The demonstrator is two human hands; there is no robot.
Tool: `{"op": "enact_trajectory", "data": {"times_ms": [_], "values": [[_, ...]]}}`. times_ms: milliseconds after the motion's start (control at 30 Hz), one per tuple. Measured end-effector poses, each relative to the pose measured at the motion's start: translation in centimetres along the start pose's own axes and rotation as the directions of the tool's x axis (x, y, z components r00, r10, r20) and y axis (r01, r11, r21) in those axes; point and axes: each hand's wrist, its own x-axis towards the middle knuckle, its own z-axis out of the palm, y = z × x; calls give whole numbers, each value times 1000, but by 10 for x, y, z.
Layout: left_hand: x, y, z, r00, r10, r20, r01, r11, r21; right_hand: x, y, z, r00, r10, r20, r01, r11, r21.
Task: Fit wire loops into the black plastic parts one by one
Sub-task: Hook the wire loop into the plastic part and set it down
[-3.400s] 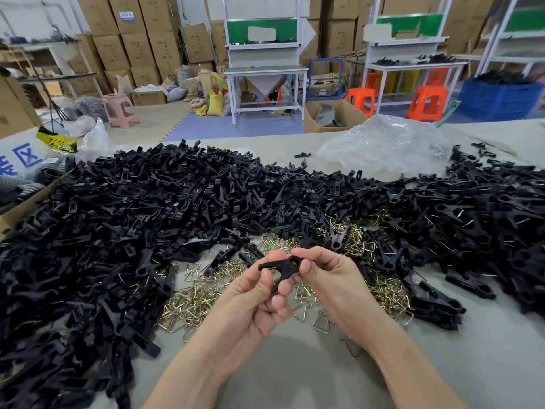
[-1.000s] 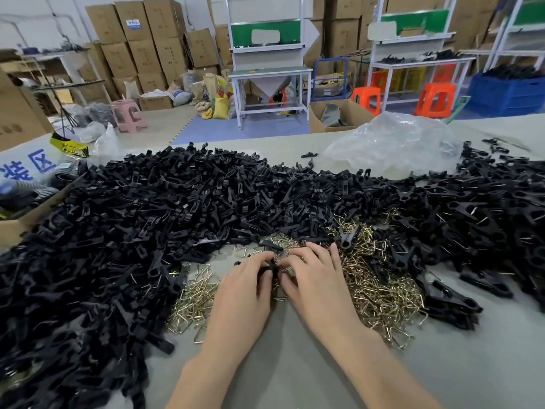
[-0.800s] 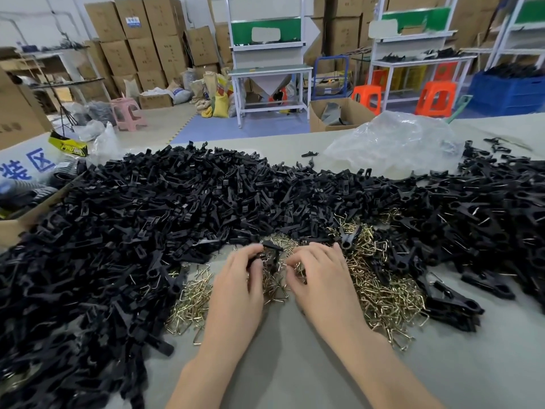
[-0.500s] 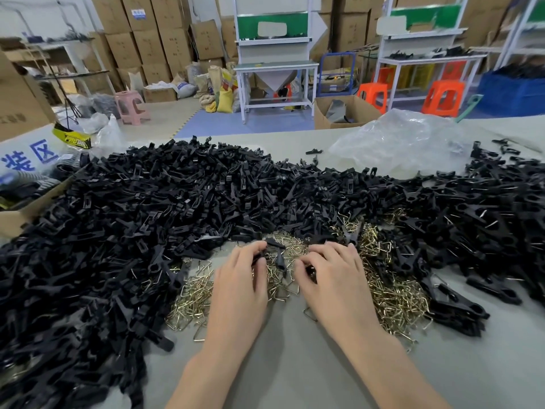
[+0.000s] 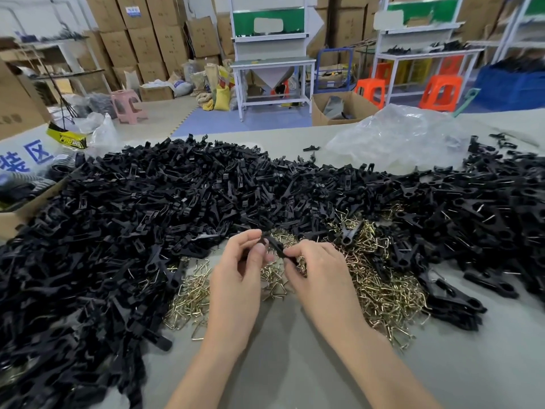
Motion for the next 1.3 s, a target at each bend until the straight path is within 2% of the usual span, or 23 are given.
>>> {"op": "enact_trajectory", "data": {"times_ms": [67, 167, 267, 333, 533, 767, 933, 1300], "values": [[-1, 3, -1, 1000, 3, -20, -4, 1000, -22, 1, -1, -6, 991, 131, 8, -130, 969, 211], [-2, 4, -1, 999, -15, -31, 14, 1000, -23, 5, -2, -13, 944, 307, 123, -325, 791, 519], [-2, 4, 0, 1000, -29, 2, 29, 999, -31, 8, -4, -19, 924, 324, 205, -364, 572, 735], [-3, 5, 0, 999, -40, 29, 41, 998, -42, 8, -5, -21, 925, 304, 230, -358, 486, 797], [-7, 8, 0, 978, -76, 194, 84, 996, -33, 6, -5, -19, 928, 255, 271, -364, 463, 808], [-2, 3, -1, 989, -64, 133, 71, 996, -46, 8, -4, -20, 934, 254, 249, -343, 456, 821], [-5, -3, -1, 979, -63, 194, 53, 997, 54, 8, -4, -20, 916, 199, 350, -401, 392, 828], [-4, 1, 0, 986, -50, 162, 50, 999, 4, 7, -2, -20, 908, 203, 366, -419, 473, 775]]}}
